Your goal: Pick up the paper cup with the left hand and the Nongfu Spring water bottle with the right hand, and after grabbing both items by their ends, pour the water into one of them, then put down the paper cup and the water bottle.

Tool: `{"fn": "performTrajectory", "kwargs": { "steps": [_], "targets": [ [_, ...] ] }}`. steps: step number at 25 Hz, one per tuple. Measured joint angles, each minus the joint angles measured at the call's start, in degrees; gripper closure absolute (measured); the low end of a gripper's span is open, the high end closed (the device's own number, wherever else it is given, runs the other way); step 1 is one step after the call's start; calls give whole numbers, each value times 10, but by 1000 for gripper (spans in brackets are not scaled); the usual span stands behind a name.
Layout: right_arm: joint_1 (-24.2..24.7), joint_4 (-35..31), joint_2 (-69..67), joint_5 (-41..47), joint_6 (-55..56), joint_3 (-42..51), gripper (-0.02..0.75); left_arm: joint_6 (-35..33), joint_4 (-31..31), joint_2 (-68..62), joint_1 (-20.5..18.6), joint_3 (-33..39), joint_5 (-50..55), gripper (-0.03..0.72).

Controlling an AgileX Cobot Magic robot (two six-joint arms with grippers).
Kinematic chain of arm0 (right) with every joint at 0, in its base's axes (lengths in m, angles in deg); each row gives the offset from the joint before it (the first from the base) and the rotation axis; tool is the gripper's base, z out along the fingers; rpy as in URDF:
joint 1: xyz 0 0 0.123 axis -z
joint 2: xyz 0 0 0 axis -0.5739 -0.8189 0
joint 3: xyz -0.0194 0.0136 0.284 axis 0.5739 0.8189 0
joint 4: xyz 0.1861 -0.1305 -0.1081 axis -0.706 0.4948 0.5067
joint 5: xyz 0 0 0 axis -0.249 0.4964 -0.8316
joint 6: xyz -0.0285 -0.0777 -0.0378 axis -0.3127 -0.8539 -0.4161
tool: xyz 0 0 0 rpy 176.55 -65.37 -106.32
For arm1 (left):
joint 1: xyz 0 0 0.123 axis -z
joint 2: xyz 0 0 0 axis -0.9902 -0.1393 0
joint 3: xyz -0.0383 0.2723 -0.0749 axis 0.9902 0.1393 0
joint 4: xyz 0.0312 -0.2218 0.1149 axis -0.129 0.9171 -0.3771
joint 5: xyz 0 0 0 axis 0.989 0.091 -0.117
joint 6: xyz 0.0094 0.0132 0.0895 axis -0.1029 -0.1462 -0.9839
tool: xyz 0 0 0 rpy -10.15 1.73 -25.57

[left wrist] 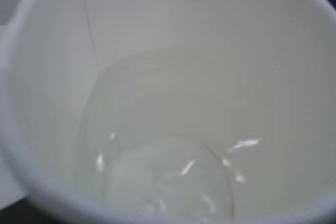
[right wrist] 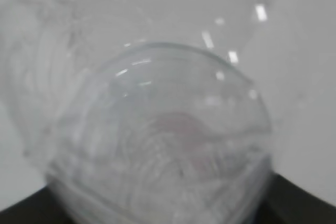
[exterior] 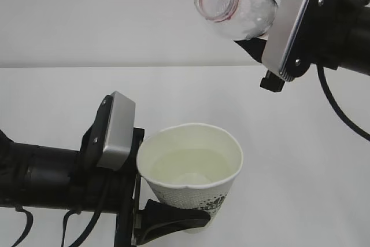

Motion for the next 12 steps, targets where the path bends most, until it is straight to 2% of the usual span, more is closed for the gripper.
{"fn": "performTrajectory", "kwargs": {
  "steps": [12],
  "targets": [
    [0,-1,0,0,92,0,307,0,0,0,0,0,0,196]
  ]
}}
